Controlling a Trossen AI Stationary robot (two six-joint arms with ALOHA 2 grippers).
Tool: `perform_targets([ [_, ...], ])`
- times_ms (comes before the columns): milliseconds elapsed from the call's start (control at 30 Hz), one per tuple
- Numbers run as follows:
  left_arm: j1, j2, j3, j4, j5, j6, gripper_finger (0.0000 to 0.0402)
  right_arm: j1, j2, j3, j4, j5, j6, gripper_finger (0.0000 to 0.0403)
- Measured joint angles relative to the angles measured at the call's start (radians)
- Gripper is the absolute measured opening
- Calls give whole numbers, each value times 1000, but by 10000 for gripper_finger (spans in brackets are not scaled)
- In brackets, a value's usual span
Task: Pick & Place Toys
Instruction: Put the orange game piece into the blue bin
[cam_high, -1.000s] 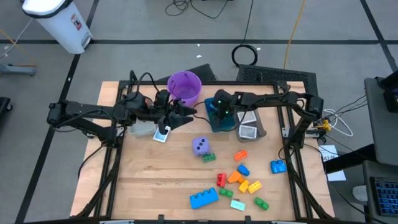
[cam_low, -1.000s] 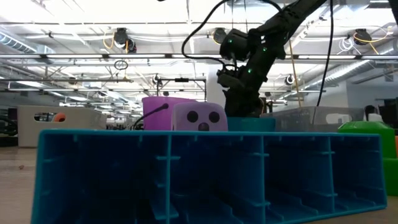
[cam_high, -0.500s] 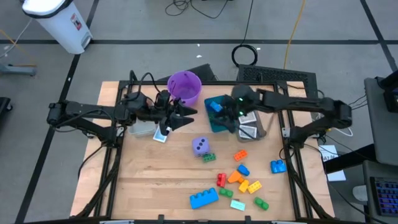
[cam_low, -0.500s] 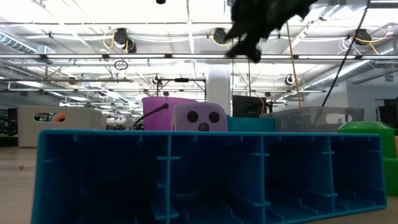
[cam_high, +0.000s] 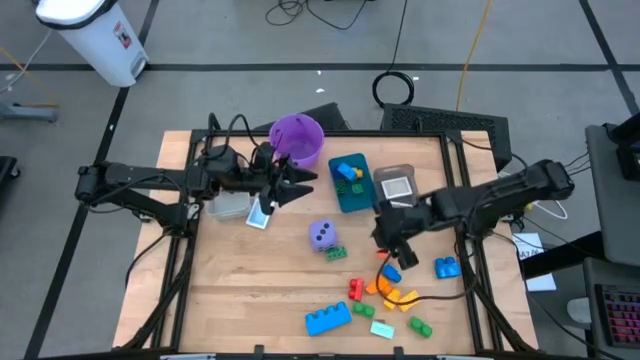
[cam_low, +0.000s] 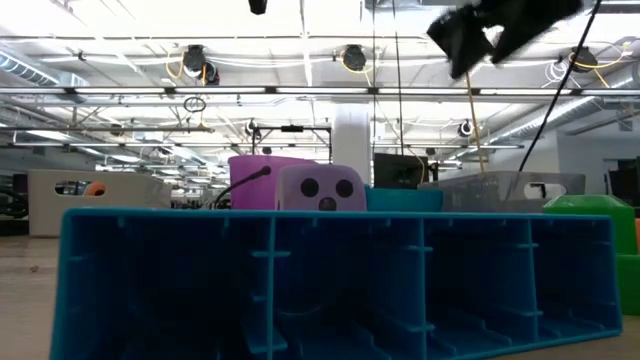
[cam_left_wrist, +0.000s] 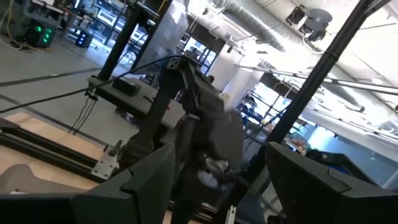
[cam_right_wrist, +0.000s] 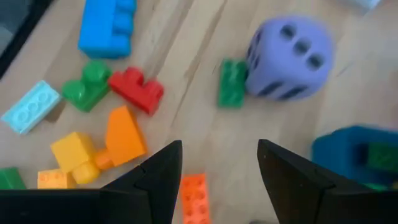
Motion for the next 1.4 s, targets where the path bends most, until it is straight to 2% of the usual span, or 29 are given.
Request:
perform_targets([
  [233, 1, 0, 0, -8, 7, -1, 255, 16, 53, -123, 25, -30, 78, 201],
  [700, 1, 0, 0, -35, 7, -19, 255, 15, 86, -329, 158, -30, 81, 201],
  [867, 1, 0, 0, -36, 7, -19, 255, 11, 86, -372, 183, -19, 81, 201],
  [1033, 1, 0, 0, -36, 7, -19, 255, -5, 84, -403, 235, 36, 116, 201],
  [1400, 1, 0, 0, -36, 7, -19, 255, -28, 86, -423, 308, 103, 133, 201],
])
